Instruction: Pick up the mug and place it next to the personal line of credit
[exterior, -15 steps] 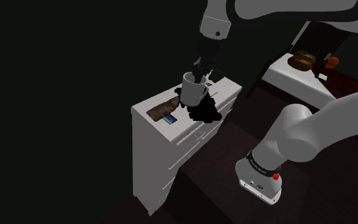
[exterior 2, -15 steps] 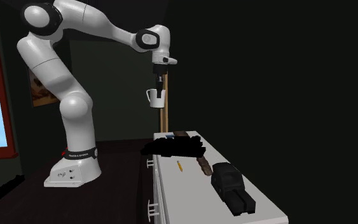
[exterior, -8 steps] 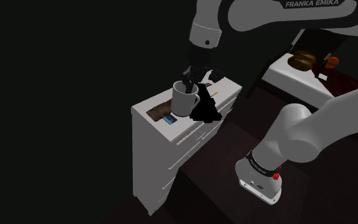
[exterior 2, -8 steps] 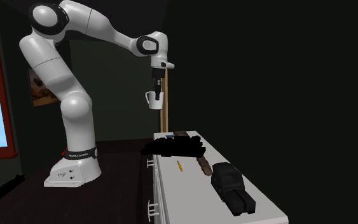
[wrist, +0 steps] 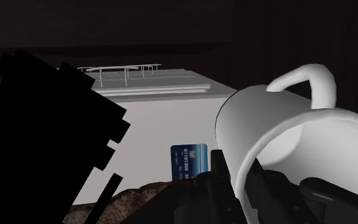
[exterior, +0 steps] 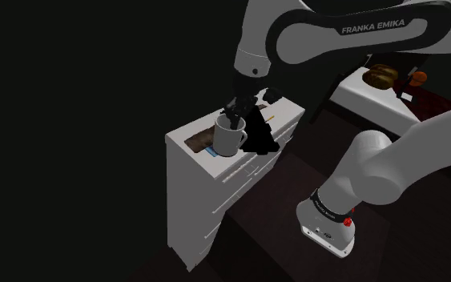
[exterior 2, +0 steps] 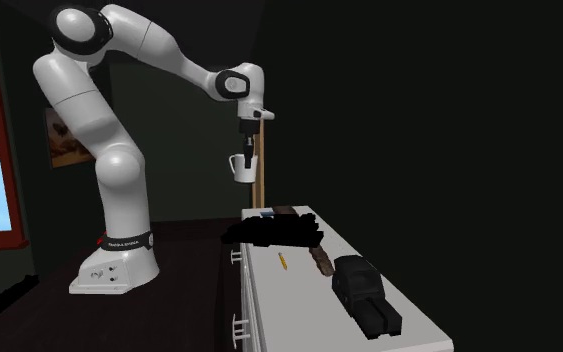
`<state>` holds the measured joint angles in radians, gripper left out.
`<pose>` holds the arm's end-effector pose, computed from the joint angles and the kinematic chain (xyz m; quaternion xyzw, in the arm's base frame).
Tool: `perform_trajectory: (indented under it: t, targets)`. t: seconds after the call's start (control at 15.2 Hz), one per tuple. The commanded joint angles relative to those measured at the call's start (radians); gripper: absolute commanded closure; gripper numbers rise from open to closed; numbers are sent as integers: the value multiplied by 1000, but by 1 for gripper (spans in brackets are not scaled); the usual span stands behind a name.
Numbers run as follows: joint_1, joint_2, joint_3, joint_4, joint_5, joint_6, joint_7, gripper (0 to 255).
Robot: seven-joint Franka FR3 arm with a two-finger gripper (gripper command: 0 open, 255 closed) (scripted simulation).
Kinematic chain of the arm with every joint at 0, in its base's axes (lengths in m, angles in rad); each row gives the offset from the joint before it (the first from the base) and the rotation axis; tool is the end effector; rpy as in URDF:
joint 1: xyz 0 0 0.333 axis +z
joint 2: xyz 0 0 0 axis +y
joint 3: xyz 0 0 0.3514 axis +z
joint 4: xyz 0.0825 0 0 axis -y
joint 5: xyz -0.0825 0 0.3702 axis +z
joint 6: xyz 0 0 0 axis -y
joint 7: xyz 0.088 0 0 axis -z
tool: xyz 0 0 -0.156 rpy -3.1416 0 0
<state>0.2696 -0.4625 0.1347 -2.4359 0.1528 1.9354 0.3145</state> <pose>0.3355 0.1648 0.4545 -0.9989 -0.0086 0.0327 0.0314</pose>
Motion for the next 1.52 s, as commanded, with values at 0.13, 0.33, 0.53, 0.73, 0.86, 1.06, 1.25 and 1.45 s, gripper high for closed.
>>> perform_trajectory:
  t: [0.13,0.33,0.53,0.73,0.86,1.06,1.25,1.45]
  targets:
    - [2,15,4,-45,4,61,-4,255]
    - [2,30,7,-74,7,105,-7,255]
    - [3,47,10,-102,10,150,-10,255]
    - [4,68,13,-127,13,195,-14,255]
    - [5,83,15,-143,15,226,-16,255]
    - [5,107,18,-166,18,274,-19,255]
    - [6,124,19,-179,19,303,-21,255]
    - [6,124,19,-179,19,303,-21,255]
